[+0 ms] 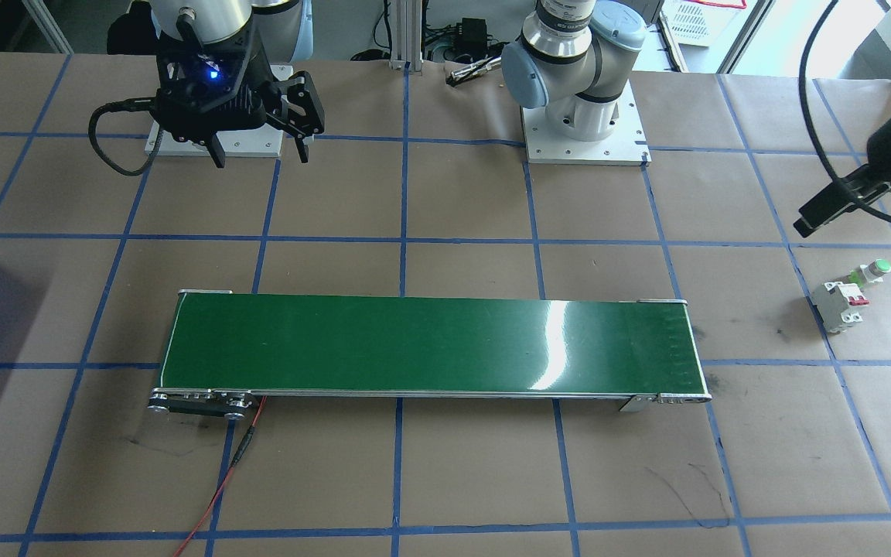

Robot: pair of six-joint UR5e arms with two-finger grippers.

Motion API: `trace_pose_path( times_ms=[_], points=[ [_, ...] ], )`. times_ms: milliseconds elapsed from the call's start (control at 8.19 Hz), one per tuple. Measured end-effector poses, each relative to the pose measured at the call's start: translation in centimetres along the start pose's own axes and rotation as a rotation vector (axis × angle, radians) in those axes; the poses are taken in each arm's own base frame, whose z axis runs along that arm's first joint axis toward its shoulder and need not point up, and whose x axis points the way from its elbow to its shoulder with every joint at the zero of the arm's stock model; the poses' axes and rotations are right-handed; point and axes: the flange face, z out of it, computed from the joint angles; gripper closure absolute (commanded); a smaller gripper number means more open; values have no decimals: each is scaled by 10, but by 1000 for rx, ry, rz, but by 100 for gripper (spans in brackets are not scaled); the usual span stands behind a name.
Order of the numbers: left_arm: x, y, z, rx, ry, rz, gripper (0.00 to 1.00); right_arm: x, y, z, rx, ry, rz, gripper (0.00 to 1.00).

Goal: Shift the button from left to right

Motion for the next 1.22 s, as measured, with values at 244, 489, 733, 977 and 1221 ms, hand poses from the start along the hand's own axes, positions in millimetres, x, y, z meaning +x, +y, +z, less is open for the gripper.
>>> trace_pose_path(
  times_ms=[244,489,733,977,1221],
  points=[
    [-110,-31,30,11,1,44,0,-2,-2,-4,28,-10,4,0],
    [-216,-49,80,6,10,92,0,-1,-3,-5,44,-2,-3,0],
    [-284,-66,141,15,11,162,0,-1,-5,-4,42,6,-3,0],
    [-333,-78,187,93,-11,194,0,0,-4,-3,39,8,0,0],
    [-342,-79,220,94,8,221,0,0,-4,-3,38,9,2,0]
  ],
)
